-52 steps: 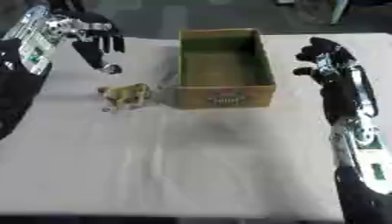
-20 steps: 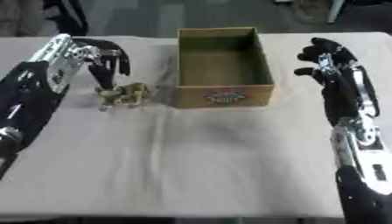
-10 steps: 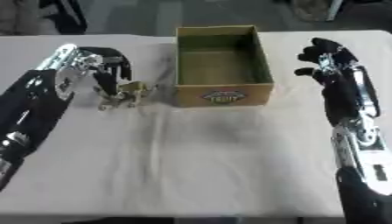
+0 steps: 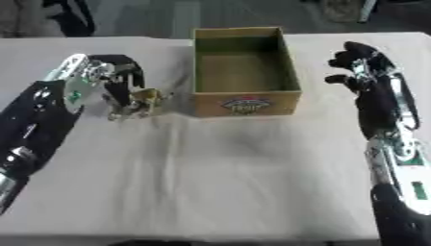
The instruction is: Pick up objects on the table and place them in the box.
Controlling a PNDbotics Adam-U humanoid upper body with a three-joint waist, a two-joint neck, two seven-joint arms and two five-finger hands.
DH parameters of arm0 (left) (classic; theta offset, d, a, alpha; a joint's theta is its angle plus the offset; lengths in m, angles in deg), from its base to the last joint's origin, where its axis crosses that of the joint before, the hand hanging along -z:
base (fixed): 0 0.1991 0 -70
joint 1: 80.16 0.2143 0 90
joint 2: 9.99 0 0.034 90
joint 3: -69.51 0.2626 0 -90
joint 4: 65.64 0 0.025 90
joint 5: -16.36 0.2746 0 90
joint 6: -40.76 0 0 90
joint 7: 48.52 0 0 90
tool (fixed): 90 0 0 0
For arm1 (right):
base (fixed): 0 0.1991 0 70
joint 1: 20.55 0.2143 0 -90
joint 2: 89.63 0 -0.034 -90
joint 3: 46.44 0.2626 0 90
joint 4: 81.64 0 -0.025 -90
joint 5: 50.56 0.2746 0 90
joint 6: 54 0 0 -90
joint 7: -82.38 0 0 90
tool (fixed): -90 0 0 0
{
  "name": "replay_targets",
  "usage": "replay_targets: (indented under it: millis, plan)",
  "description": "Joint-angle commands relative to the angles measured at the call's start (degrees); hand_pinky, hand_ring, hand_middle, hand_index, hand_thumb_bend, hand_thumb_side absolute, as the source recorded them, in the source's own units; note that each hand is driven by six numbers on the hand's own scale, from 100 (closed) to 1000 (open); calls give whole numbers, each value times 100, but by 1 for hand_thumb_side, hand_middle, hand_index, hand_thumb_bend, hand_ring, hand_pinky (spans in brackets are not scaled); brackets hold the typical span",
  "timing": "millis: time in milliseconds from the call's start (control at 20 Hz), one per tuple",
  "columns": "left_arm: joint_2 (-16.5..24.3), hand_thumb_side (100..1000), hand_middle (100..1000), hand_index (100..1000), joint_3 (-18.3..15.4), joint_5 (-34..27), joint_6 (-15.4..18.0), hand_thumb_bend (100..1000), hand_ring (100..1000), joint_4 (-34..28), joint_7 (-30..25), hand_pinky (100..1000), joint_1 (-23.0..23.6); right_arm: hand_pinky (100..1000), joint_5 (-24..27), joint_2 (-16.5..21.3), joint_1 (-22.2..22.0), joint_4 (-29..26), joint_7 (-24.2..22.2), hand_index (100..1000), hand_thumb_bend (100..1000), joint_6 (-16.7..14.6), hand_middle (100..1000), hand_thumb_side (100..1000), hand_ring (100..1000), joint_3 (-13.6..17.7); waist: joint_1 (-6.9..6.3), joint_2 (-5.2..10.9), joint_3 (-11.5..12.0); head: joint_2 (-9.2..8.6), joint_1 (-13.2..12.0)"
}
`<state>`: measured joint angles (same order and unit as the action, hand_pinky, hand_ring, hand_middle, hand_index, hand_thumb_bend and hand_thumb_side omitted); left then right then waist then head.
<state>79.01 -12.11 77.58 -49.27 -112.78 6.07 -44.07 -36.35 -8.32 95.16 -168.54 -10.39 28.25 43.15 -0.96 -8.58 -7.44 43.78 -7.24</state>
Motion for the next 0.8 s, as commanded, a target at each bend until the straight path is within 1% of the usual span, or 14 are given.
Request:
replay_targets:
  millis: [50, 350, 450, 500, 550, 600, 650, 700, 750, 800]
  plan:
    - [42, 201, 629, 695, -70, 51, -10, 443, 604, 24, 18, 536, -83, 582, 24, 58, 101, -49, -18, 760, 100, -10, 638, 503, 721, 19, 19, 68, -11, 34, -15]
    - [3, 198, 610, 683, -91, 134, -12, 456, 581, 145, -79, 530, -60, 582, 27, 58, 101, -45, -24, 760, 100, -11, 638, 504, 722, 18, 18, 53, -26, 34, -13]
    - [-5, 196, 590, 666, -94, 172, -14, 455, 559, 175, -85, 517, -52, 582, 27, 59, 99, -44, -25, 760, 100, -11, 638, 504, 722, 19, 17, 52, -31, 34, -13]
    - [-7, 191, 556, 640, -93, 194, -13, 454, 526, 190, -89, 495, -49, 582, 27, 60, 98, -43, -24, 760, 100, -11, 638, 504, 722, 21, 16, 54, -34, 34, -13]
    - [-8, 189, 546, 631, -92, 217, -9, 454, 516, 202, -93, 486, -47, 582, 28, 61, 97, -43, -24, 760, 100, -11, 638, 504, 722, 22, 15, 54, -36, 34, -11]
    - [-8, 177, 500, 586, -91, 238, -6, 442, 468, 208, -90, 444, -45, 582, 28, 60, 97, -43, -24, 760, 100, -11, 638, 504, 722, 23, 14, 56, -38, 34, -10]
    - [-9, 172, 485, 571, -91, 257, -4, 434, 453, 210, -74, 428, -42, 582, 29, 59, 96, -43, -25, 760, 100, -12, 638, 504, 722, 23, 12, 57, -39, 34, -9]
    - [-9, 155, 431, 514, -90, 269, -1, 409, 394, 210, -54, 380, -40, 582, 29, 58, 95, -43, -26, 760, 100, -11, 638, 503, 722, 23, 10, 58, -39, 34, -8]
    - [-7, 149, 403, 489, -86, 276, 5, 396, 365, 204, -18, 357, -38, 582, 29, 58, 93, -43, -26, 760, 100, -11, 638, 504, 722, 23, 7, 59, -39, 34, -6]
    - [-4, 125, 307, 405, -84, 284, 4, 351, 266, 188, 51, 283, -37, 582, 28, 57, 90, -42, -26, 760, 100, -11, 638, 504, 722, 25, 4, 60, -38, 34, -3]
